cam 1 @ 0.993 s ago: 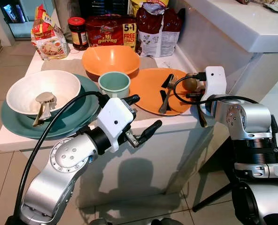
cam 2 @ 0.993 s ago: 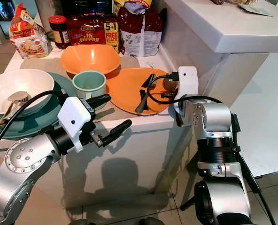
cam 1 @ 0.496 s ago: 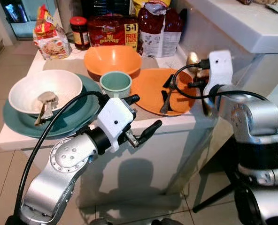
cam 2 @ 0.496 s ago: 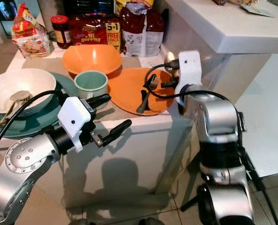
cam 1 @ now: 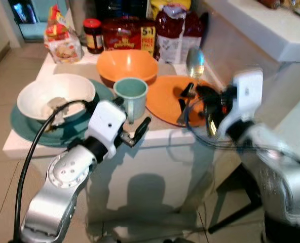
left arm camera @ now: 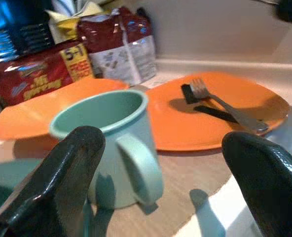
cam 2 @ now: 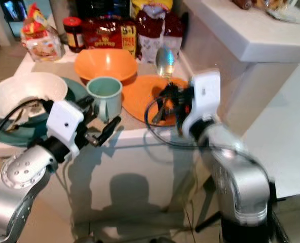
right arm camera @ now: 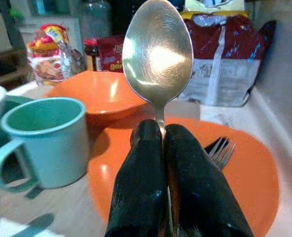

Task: Setting the table

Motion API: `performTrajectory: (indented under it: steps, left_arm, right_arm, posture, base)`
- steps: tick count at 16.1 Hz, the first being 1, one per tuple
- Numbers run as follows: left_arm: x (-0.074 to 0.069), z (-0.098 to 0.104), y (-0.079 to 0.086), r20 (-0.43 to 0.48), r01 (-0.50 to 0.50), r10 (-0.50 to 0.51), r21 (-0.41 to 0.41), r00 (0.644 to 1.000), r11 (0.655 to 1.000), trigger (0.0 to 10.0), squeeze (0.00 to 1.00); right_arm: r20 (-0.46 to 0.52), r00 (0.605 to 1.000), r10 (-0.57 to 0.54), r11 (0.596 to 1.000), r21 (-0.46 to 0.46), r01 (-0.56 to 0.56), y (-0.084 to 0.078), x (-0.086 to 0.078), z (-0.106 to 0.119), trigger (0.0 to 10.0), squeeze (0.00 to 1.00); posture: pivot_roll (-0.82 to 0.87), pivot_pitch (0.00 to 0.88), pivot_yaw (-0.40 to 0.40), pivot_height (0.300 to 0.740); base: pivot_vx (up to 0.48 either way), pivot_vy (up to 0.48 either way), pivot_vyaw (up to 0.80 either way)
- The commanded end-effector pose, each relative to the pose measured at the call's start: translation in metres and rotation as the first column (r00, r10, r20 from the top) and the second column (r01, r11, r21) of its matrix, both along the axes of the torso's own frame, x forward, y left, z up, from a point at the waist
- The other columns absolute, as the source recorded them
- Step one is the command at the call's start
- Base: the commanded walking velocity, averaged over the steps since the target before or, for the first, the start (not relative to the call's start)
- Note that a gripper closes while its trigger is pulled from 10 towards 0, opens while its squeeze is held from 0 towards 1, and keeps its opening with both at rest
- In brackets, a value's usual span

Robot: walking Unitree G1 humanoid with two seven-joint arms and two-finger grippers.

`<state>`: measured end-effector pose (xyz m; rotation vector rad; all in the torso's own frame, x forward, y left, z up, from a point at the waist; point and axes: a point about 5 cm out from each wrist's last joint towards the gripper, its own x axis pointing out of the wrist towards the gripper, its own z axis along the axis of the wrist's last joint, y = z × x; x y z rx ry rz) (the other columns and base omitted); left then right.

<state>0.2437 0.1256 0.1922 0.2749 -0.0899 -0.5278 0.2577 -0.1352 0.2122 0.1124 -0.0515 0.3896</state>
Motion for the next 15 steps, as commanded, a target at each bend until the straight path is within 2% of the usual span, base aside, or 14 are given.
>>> performTrajectory:
  steps: [1,3,5,6,8,11,15]
  left_arm:
    - [0.0,-0.001,-0.004,0.003,0.0,0.0,-0.011,1.0,1.0,10.0,0.0]
    - [0.002,-0.002,-0.008,0.011,-0.005,0.006,-0.041,1.0,0.999,10.0,0.0]
    - [0.006,-0.005,-0.008,0.013,-0.04,0.041,-0.069,0.999,0.997,10.0,0.0]
    - [0.009,-0.011,-0.006,0.01,-0.069,0.069,-0.044,0.998,0.997,10.0,0.0]
    - [0.011,-0.012,-0.003,0.021,-0.097,0.098,-0.045,0.995,0.994,10.0,0.0]
    - [0.012,-0.012,-0.001,0.035,-0.117,0.119,-0.053,0.992,0.992,10.0,0.0]
    - [0.01,-0.019,-0.004,0.037,-0.121,0.123,-0.049,0.992,0.991,10.0,0.0]
  right_arm:
    - [0.021,1.0,-0.011,0.998,0.058,0.009,-0.004,-0.009,0.0,10.0,0.0]
    - [0.012,1.0,-0.014,0.994,0.113,0.012,-0.005,-0.018,-0.01,10.0,0.0]
    - [0.024,0.998,-0.055,0.989,0.136,0.051,-0.007,-0.021,-0.015,10.0,0.0]
    - [0.025,0.996,-0.084,0.987,0.139,0.08,-0.011,-0.022,-0.019,10.0,0.0]
    - [0.031,0.994,-0.108,0.987,0.12,0.103,-0.014,-0.025,-0.022,10.0,0.0]
    - [0.049,0.993,-0.109,0.991,0.088,0.104,-0.015,-0.027,-0.026,10.0,0.0]
    - [-0.003,0.991,-0.135,0.983,0.121,0.135,-0.021,-0.027,-0.042,10.0,0.0]
  posture:
    - [0.08,0.0,-0.071,0.74]
    - [0.08,0.0,-0.07,0.74]
    - [0.07,0.0,-0.064,0.74]
    - [0.07,0.0,-0.061,0.74]
    - [0.07,0.0,-0.067,0.74]
    - [0.06,0.0,-0.075,0.74]
    - [0.06,0.0,-0.085,0.74]
  base:
    - [-0.416,0.0,0.0]
    - [-0.358,0.0,0.0]
    - [0.0,0.0,0.0]
    - [0.0,0.0,0.0]
    - [0.0,0.0,0.0]
    - [0.0,-0.425,0.0]
    - [0.0,-0.467,0.0]
